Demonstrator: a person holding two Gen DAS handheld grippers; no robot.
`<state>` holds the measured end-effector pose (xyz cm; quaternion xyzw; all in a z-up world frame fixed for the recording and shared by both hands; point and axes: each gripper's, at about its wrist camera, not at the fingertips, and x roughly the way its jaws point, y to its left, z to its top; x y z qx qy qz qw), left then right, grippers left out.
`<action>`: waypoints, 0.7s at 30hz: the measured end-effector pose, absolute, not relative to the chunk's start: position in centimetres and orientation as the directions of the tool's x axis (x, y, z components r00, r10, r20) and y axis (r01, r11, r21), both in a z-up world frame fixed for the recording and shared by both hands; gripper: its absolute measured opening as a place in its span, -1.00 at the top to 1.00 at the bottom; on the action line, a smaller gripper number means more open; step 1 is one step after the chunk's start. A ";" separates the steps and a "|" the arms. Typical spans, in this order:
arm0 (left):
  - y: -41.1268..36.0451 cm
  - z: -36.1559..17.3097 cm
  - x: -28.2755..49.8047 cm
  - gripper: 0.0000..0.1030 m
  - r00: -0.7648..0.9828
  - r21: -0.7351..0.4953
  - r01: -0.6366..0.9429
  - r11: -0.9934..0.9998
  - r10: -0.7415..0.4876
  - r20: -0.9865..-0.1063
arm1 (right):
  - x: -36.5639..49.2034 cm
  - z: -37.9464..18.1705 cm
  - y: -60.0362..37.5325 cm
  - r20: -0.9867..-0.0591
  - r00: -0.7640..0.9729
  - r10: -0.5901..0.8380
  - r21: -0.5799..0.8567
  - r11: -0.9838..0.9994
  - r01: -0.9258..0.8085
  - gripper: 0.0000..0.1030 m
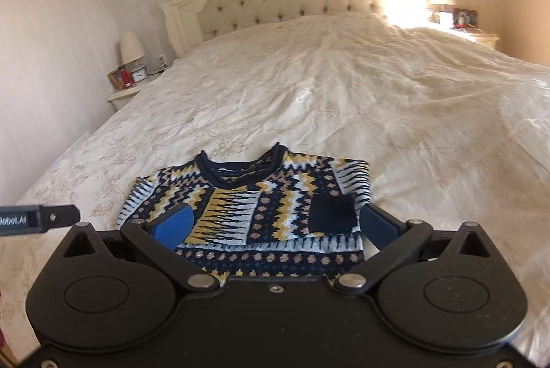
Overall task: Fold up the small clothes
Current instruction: 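Move both grippers to the navy ribbed hem of the sweater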
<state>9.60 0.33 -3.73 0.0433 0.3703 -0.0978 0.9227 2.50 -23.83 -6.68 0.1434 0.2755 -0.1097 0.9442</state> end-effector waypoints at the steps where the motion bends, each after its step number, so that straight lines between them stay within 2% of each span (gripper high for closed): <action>1: 0.8 -4.0 9.1 -0.85 0.697 0.007 0.224 0.975 -0.155 -0.700 | 2.1 -6.7 -23.6 -0.562 0.811 -0.160 0.199 0.926 0.321 -0.99; 3: 1.8 -4.6 8.2 -0.85 0.678 -0.001 0.237 0.971 -0.167 -0.716 | 1.2 -6.8 -23.1 -0.583 0.789 -0.196 0.174 0.918 0.356 -0.99; 11: 5.9 -7.5 4.5 -0.83 0.591 -0.024 0.247 0.969 -0.171 -0.789 | -3.5 -8.8 -21.7 -0.654 0.738 -0.165 0.183 0.913 0.366 -0.98; 12: 6.5 -7.9 4.1 -0.81 0.579 -0.034 0.238 0.971 -0.170 -0.797 | -4.1 -9.2 -21.6 -0.663 0.732 -0.155 0.190 0.911 0.365 -0.98; 13: 6.9 -8.3 3.7 -0.71 0.567 -0.045 0.232 0.972 -0.173 -0.805 | -4.7 -9.5 -21.5 -0.671 0.727 -0.146 0.195 0.911 0.363 -0.97; 17: 8.7 -10.2 2.2 -0.71 0.511 -0.074 0.211 0.975 -0.175 -0.842 | -6.4 -10.7 -21.0 -0.709 0.697 -0.106 0.206 0.914 0.349 -0.93; 21: 9.8 -12.4 0.9 -0.71 0.472 -0.054 0.212 0.976 -0.151 -0.869 | -7.6 -12.4 -21.4 -0.760 0.649 -0.032 0.264 0.897 0.354 -0.85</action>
